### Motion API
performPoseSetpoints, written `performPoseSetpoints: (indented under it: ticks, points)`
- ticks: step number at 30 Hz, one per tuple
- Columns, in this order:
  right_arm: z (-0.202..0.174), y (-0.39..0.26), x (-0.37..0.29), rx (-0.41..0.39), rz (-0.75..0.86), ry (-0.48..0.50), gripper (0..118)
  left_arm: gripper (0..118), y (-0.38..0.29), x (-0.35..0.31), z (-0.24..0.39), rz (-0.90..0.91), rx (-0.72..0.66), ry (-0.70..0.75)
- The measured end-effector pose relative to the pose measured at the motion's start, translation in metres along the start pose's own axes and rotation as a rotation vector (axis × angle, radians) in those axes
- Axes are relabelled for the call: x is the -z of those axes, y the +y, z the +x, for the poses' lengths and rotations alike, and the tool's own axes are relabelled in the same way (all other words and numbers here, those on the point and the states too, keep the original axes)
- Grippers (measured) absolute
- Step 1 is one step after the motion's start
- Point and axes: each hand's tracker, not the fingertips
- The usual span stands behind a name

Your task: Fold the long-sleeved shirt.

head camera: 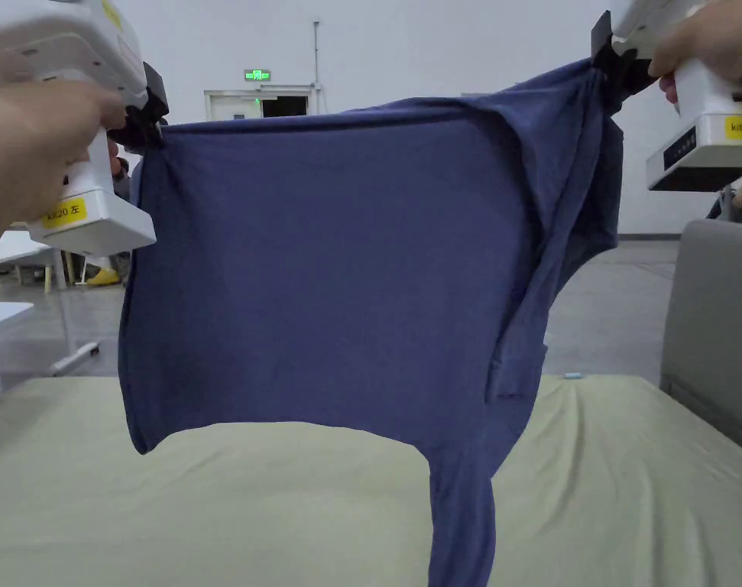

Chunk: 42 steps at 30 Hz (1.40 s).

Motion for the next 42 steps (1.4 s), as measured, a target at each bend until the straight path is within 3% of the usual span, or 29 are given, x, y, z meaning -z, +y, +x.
performPoseSetpoints:
  ticks: [3, 7, 12, 16, 18, 21, 25, 29, 32, 35, 38, 42]
  points:
    - [0.003, -0.056, 0.053, 0.007, -0.115, 0.009, 0, 0, -0.05, 0.042, -0.009, -0.104, 0.036, 0.033]
    - [0.003, -0.168, 0.136, -0.049, -0.307, 0.024, 0, 0, -0.151, 0.114, -0.037, -0.325, -0.005, 0.054]
    - [0.009, -0.325, 0.197, -0.022, -0.521, 0.051, 0, 0, -0.298, 0.169, -0.076, -0.542, 0.017, 0.101]
    - [0.025, -0.401, 0.19, -0.037, -0.58, 0.07, 0, 0, -0.369, 0.154, -0.103, -0.642, -0.012, 0.064]
    - [0.04, -0.427, 0.169, -0.004, -0.591, 0.102, 0, 0, -0.39, 0.131, -0.113, -0.637, 0.005, 0.054]
    - [0.067, -0.474, 0.126, 0.109, -0.614, 0.206, 0, 0, -0.42, 0.076, -0.122, -0.648, 0.029, 0.022]
    - [0.071, -0.527, 0.043, -0.091, -0.572, 0.177, 0, 0, -0.459, 0.015, -0.128, -0.71, 0.099, -0.01]
    - [0.078, -0.575, -0.029, -0.093, -0.628, 0.192, 0, 0, -0.504, -0.05, -0.129, -0.818, 0.111, 0.01]
    - [0.076, -0.61, -0.07, -0.206, -0.67, 0.16, 0, 0, -0.533, -0.092, -0.13, -0.844, 0.136, 0.006]
    - [0.075, -0.645, -0.094, -0.299, -0.736, 0.152, 0, 0, -0.56, -0.121, -0.131, -0.866, 0.151, 0.01]
    - [0.075, -0.673, -0.101, -0.337, -0.828, 0.177, 0, 0, -0.582, -0.139, -0.141, -0.878, 0.129, 0.021]
    - [0.078, -0.702, -0.096, -0.371, -0.898, 0.141, 0, 0, -0.613, -0.146, -0.154, -0.946, 0.046, 0.03]
